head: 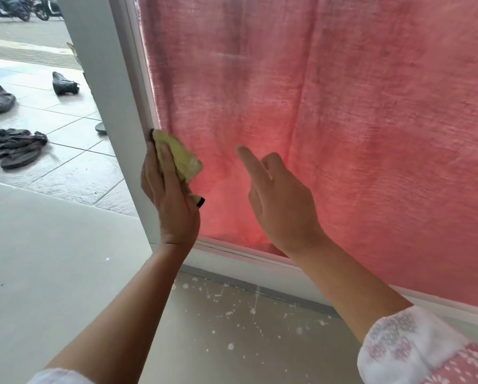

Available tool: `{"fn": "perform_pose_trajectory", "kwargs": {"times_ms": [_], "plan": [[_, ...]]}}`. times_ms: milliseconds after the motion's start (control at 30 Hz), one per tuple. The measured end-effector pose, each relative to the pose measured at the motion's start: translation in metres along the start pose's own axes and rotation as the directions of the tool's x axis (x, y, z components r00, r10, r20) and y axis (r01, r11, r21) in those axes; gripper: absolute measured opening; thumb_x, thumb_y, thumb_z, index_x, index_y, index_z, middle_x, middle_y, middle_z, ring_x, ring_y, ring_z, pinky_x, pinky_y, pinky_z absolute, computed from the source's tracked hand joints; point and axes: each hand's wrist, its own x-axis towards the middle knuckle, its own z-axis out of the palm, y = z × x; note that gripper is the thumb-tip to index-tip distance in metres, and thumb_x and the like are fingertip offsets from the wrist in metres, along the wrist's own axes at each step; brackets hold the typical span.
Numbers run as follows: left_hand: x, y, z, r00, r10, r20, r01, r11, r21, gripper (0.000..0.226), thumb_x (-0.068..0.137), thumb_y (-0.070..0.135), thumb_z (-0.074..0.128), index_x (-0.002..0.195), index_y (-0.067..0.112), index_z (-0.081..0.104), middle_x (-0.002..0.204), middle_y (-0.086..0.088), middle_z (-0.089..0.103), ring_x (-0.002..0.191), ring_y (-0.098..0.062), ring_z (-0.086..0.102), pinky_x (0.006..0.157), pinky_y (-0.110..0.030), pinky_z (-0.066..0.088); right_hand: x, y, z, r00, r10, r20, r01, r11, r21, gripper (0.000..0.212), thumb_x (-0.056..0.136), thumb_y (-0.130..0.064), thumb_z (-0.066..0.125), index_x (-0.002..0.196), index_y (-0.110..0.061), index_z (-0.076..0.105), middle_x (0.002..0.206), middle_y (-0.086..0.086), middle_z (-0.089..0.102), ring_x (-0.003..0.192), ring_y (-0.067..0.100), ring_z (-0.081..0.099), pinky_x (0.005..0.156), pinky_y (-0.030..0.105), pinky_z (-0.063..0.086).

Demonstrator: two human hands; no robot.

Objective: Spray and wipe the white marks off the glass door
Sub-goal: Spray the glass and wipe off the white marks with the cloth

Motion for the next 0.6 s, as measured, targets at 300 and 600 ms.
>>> {"fn": "perform_pose_trajectory", "kwargs": {"times_ms": [300, 600], "plan": [[-0.075, -0.047, 0.016, 0.914, -0.206, 0.349, 0.135, 0.967, 0.217, 0.083, 0.084, -0.007, 0.06, 0.149, 0.023, 0.018, 0.156, 0.0, 0.006, 0.131, -0.038, 0.024, 0.086, -0.058, 0.052, -0.046, 0.033, -0.006, 0.994, 0.095, 0.061, -0.092, 0.995, -0.038, 0.072, 0.079, 0.005, 0.062, 0.14, -0.02, 0.032, 0.097, 0.013, 0.052, 0.06, 0.01, 0.037, 0.038, 0.021, 0.036], [-0.035, -0.011, 0.028, 0.945, -0.324, 0.054, 0.325, 0.946, -0.012, 0.058, 0.087, -0.003, 0.034, 0.144, -0.003, 0.031, 0.141, -0.028, 0.025, 0.128, -0.04, 0.03, 0.116, -0.042, 0.025, -0.06, 0.056, -0.014, 0.994, 0.1, -0.042, -0.104, 0.986, -0.128, 0.066, 0.078, 0.003, 0.063, 0.137, -0.017, 0.039, 0.1, 0.017, 0.054, 0.065, 0.009, 0.034, 0.042, 0.016, 0.028]]}}
